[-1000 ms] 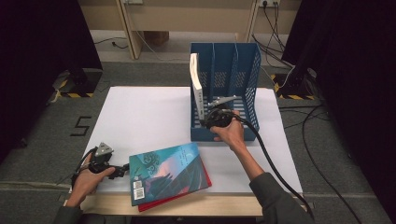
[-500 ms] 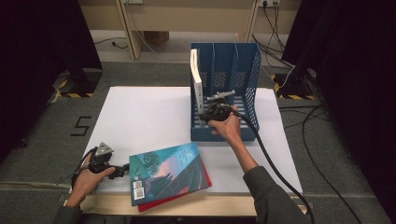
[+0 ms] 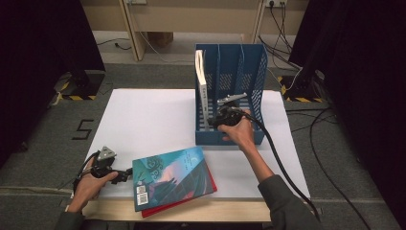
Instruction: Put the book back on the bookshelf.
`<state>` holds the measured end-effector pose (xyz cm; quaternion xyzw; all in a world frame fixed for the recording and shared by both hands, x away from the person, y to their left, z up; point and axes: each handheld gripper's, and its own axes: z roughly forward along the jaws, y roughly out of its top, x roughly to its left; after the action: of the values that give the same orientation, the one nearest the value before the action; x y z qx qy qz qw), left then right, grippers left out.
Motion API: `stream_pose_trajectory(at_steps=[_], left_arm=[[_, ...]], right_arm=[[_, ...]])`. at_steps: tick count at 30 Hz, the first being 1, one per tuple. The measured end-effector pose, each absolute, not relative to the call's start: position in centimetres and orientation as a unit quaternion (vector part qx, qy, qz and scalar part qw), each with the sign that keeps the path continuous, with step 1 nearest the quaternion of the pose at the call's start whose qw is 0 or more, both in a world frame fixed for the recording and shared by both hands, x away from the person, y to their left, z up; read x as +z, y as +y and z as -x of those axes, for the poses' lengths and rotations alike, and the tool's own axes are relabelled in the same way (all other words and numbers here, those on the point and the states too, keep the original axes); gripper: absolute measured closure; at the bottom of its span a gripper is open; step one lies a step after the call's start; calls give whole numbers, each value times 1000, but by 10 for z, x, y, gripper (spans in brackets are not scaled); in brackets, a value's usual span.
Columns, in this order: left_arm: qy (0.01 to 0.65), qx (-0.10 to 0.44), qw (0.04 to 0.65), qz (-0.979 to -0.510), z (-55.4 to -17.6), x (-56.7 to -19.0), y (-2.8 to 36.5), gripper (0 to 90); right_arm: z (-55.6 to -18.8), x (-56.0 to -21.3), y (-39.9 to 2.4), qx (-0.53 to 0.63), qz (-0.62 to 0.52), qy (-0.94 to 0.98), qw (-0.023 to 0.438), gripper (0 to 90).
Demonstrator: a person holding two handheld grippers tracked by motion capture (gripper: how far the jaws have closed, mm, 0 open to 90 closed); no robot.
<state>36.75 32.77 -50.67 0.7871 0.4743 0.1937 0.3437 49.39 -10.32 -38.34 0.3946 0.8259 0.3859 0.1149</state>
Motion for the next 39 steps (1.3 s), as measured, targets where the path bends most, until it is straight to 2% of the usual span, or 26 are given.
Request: stream_pose_trajectory(at_steps=[4,7,13,15,17,18,19,20,21,22,23,25,26,27,34,39], left_arm=[[475,193,343,-787,-367,-507,328,0],[475,194,343,-787,-367,-507,327,0],[478,192,343,-785,-367,-505,328,3],[483,192,340,-784,-364,-503,329,38],[489,198,339,-779,-360,-498,332,180],[494,202,336,-776,-358,-496,334,202],[499,204,336,-772,-355,-494,336,132],[503,204,337,-770,-351,-491,337,118],[505,200,338,-769,-348,-489,338,177],[507,195,338,-768,-345,-488,337,170],[507,192,337,-770,-342,-487,336,125],[502,192,335,-774,-335,-485,330,164],[499,188,335,-777,-333,-484,327,134],[497,184,334,-779,-331,-484,324,157],[480,174,331,-794,-318,-483,310,149],[477,188,314,-799,-317,-480,306,156]], right_arm=[[-479,-379,-109,374,-388,834,116,476],[-467,-377,-115,393,-391,827,93,437],[-449,-379,-125,398,-386,828,86,420],[-443,-382,-127,401,-387,827,75,406],[-438,-385,-128,403,-383,828,71,402],[-436,-388,-128,404,-384,828,62,399],[-433,-391,-128,402,-383,830,54,391],[-431,-394,-128,400,-383,831,51,384],[-428,-398,-129,403,-383,830,47,384],[-427,-400,-129,403,-383,830,41,384],[-426,-403,-129,398,-384,832,36,376],[-422,-408,-129,392,-385,835,36,386],[-420,-411,-129,392,-386,834,31,384],[-418,-413,-130,390,-387,835,28,382],[-408,-422,-132,381,-388,839,24,373],[-407,-428,-132,377,-392,839,13,359]])
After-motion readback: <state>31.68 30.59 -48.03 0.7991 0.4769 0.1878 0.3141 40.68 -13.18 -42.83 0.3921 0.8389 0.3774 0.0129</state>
